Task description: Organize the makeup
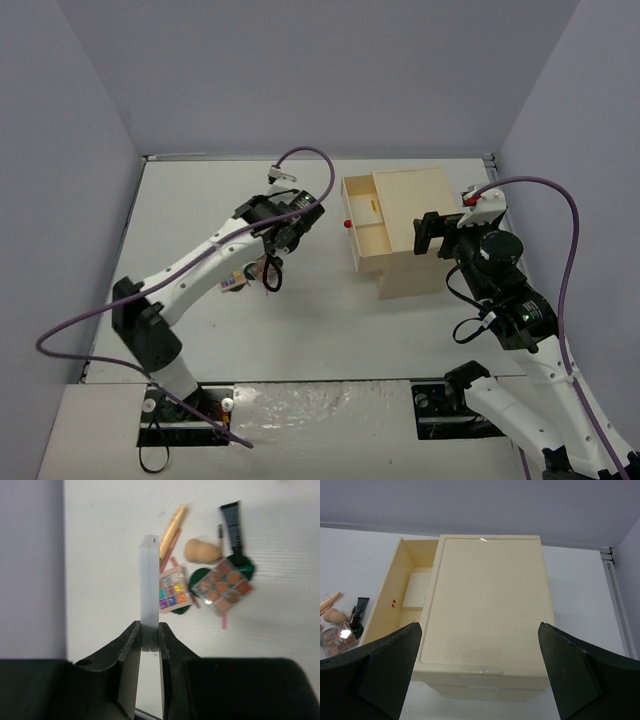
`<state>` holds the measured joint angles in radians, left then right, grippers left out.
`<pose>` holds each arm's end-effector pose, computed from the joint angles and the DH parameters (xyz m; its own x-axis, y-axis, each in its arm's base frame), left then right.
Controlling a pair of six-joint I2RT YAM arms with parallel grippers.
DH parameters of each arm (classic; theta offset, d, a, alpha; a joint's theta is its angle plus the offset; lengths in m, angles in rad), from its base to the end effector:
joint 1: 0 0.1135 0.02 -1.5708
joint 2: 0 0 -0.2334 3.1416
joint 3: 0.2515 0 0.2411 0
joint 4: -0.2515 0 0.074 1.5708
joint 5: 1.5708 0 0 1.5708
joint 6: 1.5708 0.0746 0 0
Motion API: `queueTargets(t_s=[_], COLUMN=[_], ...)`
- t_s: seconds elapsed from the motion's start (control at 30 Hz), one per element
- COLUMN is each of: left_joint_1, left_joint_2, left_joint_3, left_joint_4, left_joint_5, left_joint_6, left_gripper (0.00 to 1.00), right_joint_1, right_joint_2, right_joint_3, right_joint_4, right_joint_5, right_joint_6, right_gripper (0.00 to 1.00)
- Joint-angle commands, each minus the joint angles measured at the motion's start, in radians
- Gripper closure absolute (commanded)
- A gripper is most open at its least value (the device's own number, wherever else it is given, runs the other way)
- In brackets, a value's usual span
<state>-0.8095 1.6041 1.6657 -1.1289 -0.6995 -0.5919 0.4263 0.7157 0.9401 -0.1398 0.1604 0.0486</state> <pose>0.2558 -0.1988 0.3062 -0.6909 0.1063 -0.7151 -0.0553 0.9785 0.1988 0.1918 0.0740 0.3896 0.0641 0.0818 -0.9946 -0.2667 0.9618 0.0619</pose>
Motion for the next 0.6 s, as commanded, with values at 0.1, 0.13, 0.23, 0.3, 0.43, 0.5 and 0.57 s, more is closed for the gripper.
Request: queueTargets(t_s=[0.1, 0.13, 0.23, 0.3, 0.43, 0.5, 0.57], left_joint_1=[-0.006, -0.007, -0.010, -0.015, -0.045, -0.062, -0.075], left_joint_2=[-0.278, -0.285, -0.286, -0.271, -0.212, -0.188, -0.156], left_joint_3=[0.004, -0.017, -0.064, -0.086, -0.091, -0.080, -0.062], left_joint_4=[0.395, 0.453, 0.637, 0.734, 0.897, 0.934, 0.952], left_joint_5=[0.413, 0.474, 0.589, 0.624, 0.647, 0.627, 0.610], left_joint_6=[-0.079, -0.121, -0.202, -0.266, -0.333, -0.346, -0.356], left_gripper=[1.00, 1.00, 1.00, 1.00, 1.00, 1.00, 1.00], right_joint_1=[0.006, 0.006, 0.006, 0.006, 0.006, 0.006, 0.006], right_joint_2=[-0.008, -0.010, -0.022, -0.033, -0.047, -0.053, -0.059], right_joint_3=[0.047, 0.051, 0.054, 0.057, 0.064, 0.068, 0.071], right_joint_4=[0.057, 0.055, 0.048, 0.040, 0.023, 0.014, 0.008], right_joint_5=[0.024, 0.026, 0.030, 0.034, 0.045, 0.052, 0.057], right_joint_6=[0.004, 0.005, 0.009, 0.012, 0.013, 0.012, 0.011], right_gripper=[0.00, 0.00, 0.00, 0.00, 0.00, 0.00, 0.00])
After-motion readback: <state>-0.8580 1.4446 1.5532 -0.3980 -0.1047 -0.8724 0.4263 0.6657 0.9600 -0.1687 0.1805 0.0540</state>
